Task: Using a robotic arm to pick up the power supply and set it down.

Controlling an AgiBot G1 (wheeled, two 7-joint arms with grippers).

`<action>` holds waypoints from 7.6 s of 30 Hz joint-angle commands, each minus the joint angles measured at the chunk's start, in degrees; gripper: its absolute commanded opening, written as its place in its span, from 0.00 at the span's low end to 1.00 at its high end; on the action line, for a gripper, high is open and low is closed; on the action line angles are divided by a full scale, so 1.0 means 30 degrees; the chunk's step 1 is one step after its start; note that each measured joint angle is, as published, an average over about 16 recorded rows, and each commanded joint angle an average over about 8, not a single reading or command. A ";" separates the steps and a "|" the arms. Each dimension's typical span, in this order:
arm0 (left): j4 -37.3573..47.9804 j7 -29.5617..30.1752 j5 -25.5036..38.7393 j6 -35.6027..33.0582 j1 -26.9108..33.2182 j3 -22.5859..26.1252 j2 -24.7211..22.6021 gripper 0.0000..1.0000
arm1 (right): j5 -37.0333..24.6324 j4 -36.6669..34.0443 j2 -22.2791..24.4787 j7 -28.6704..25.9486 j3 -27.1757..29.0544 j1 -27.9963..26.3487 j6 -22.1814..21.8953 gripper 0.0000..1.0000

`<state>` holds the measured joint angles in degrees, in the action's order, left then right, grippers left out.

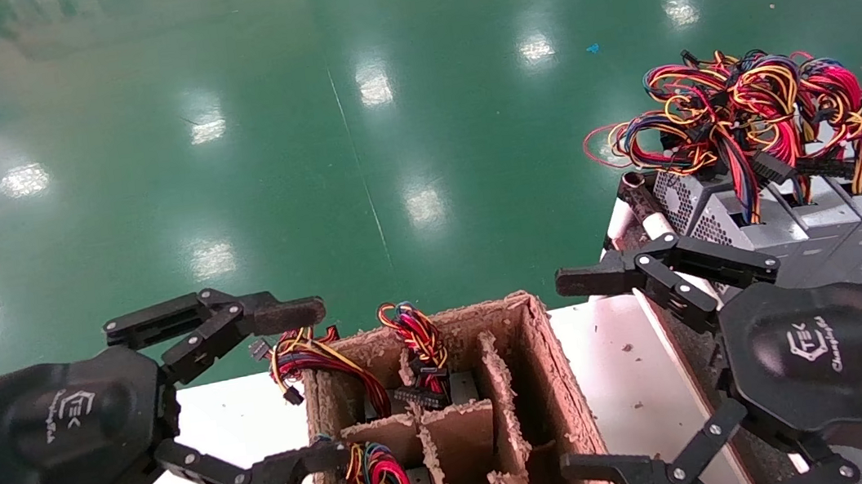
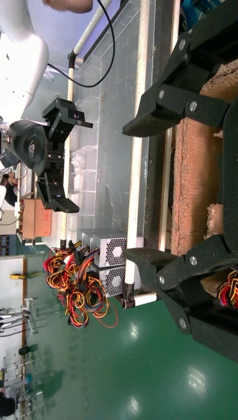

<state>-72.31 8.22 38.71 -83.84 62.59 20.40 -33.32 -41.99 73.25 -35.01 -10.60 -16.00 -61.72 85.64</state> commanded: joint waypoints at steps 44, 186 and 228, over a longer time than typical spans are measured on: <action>0.0004 -0.0002 -0.0001 -0.0002 0.0003 0.0002 0.0000 1.00 | -0.1256 -0.0621 -0.0864 -0.0138 -0.0797 -0.0245 -0.0530 1.00; 0.0004 -0.0014 -0.0018 0.0008 0.0010 0.0028 0.0009 1.00 | 0.0135 -0.7817 0.1803 0.3958 0.1865 -0.2845 0.0373 0.00; 0.0005 -0.0018 -0.0023 0.0011 0.0012 0.0036 0.0012 1.00 | 0.3353 -1.1551 0.6583 0.7832 0.4625 0.5256 0.0631 0.00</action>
<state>-72.30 8.16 38.64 -83.81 62.63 20.51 -33.28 -32.20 38.79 -15.38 12.83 -2.25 -46.43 87.25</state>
